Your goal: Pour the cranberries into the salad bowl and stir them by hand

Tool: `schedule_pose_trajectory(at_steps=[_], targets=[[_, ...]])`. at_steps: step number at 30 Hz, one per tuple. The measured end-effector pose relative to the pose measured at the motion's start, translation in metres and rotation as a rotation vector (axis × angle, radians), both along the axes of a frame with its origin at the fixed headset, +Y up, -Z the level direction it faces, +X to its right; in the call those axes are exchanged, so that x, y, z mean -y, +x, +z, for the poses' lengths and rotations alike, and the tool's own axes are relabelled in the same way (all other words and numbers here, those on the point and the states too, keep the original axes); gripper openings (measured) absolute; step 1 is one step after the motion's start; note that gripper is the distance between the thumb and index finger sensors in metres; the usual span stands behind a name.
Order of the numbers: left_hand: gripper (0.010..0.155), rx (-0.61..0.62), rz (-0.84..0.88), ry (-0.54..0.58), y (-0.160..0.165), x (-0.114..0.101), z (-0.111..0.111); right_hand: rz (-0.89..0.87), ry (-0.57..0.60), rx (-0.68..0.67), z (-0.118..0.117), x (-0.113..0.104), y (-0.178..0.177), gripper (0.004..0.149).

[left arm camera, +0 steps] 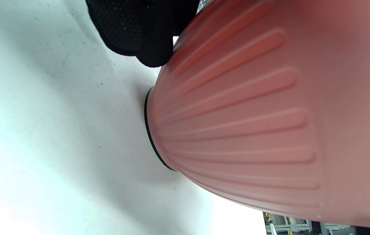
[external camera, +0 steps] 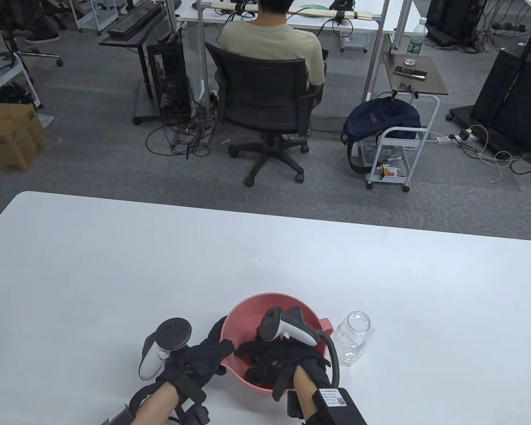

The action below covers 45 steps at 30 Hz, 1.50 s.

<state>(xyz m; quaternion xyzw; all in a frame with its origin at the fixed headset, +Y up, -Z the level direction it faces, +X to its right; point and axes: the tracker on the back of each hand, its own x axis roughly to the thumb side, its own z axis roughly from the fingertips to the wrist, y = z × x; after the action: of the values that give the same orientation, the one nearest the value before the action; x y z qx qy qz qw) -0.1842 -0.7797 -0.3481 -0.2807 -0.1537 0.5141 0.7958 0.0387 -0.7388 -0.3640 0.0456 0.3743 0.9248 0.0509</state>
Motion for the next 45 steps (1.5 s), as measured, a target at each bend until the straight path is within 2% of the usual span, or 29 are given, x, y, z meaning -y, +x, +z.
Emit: schedule_pose_trajectory(at_steps=[5,13,24,32,39,45], targets=[[0.077,-0.001,-0.001,0.001,-0.0001,-0.0001,-0.0001,0.021,0.002,0.003,0.0004,-0.0001,-0.001,0.071],[0.077,-0.004,-0.004,0.004,-0.0003,0.0002,0.0001,0.017,0.013,0.016,0.0004,0.0004,-0.0013,0.088],[0.076,-0.007,-0.002,0.0,-0.0002,0.0003,0.0004,0.071,0.063,0.059,0.0014,-0.0021,0.0,0.09],[0.077,-0.005,-0.004,0.002,-0.0009,-0.0001,0.0003,0.118,0.066,0.047,0.0017,-0.0021,-0.0014,0.078],[0.077,-0.003,-0.002,0.0,-0.0015,-0.0002,0.0,0.033,0.03,-0.003,0.0004,0.0017,-0.0044,0.064],[0.077,0.0,-0.002,0.001,-0.0016,-0.0004,0.0,0.055,0.028,-0.011,0.0005,0.002,-0.0047,0.058]])
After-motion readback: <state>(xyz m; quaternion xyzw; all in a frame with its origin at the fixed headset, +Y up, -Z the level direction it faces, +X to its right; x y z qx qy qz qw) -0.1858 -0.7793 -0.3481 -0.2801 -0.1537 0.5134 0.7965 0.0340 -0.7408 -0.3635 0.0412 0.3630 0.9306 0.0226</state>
